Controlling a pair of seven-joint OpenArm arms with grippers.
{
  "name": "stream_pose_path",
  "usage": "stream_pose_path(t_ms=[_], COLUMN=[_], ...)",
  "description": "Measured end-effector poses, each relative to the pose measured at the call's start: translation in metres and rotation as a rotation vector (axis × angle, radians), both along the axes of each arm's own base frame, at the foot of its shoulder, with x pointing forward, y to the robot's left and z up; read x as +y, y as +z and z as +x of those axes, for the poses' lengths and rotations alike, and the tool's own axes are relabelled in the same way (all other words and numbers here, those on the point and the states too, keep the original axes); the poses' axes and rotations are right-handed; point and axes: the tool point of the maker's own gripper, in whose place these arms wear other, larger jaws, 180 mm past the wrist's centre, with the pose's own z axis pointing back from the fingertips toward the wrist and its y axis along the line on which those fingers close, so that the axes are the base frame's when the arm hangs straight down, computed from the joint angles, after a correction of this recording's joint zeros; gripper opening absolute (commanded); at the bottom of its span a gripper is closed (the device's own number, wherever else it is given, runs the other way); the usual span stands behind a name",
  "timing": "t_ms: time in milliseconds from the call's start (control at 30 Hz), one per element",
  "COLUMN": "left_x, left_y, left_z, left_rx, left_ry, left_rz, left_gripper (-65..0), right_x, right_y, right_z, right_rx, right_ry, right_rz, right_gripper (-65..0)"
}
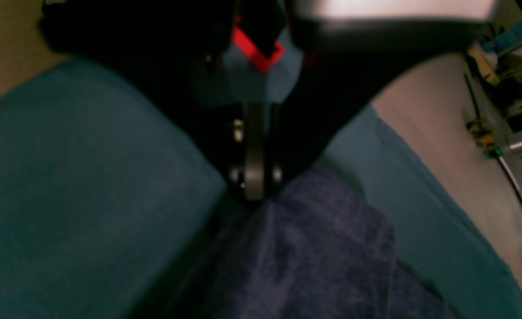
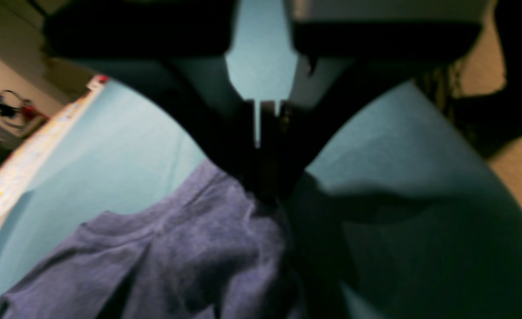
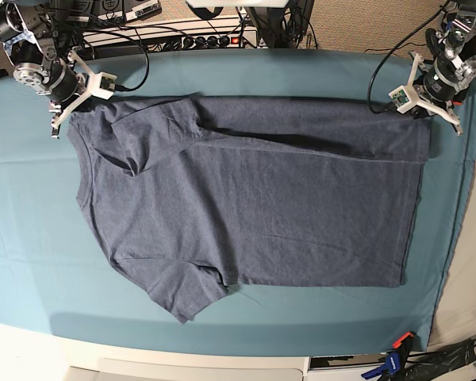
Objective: Fold the T-shirt properly
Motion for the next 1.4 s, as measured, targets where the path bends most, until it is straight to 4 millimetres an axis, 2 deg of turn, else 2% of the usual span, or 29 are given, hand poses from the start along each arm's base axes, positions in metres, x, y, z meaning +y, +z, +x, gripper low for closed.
stream_pose_path(t_ms=[167, 333, 567, 733, 933, 1200, 1400], left_x=[0.009, 0.006, 0.000, -0.003, -0.001, -0.006, -0.008], left_y=[0.007, 0.010, 0.004, 0.000, 0.000, -0.001, 0.001], left_z=[0.002, 0.000, -0.022, -0.036, -0.040, -0.058, -0.064], left_rx=[0.016, 0.030, 0.079, 0.107, 0.121, 0.152, 0.148], left_ry=[0.024, 0.052, 0.043, 0.041, 0.050, 0.045, 0.036], left_rz=[0.013, -0.009, -0.016, -0.022, -0.006, -0.007, 0.013], left_gripper=[-65.0, -65.0, -65.0, -65.0, -65.0, -65.0, -65.0], right_x=[-0.004, -0.009, -0.015, -0.015, -0.016, -0.019, -0.020], right_y=[0.000, -0.001, -0.003, -0.013, -0.016, -0.018, -0.019], right_z=[-0.001, -0.003, -0.008, -0.029, -0.040, -0.049, -0.055], right_rx=[0.003, 0.009, 0.027, 0.081, 0.098, 0.117, 0.126], right_ry=[-0.020, -0.041, -0.087, -0.087, -0.091, -0.095, -0.094], right_rz=[-0.016, -0.031, -0.043, -0.047, -0.048, -0.066, -0.072], right_gripper=[-65.0, -65.0, -65.0, -65.0, -65.0, -65.0, -65.0])
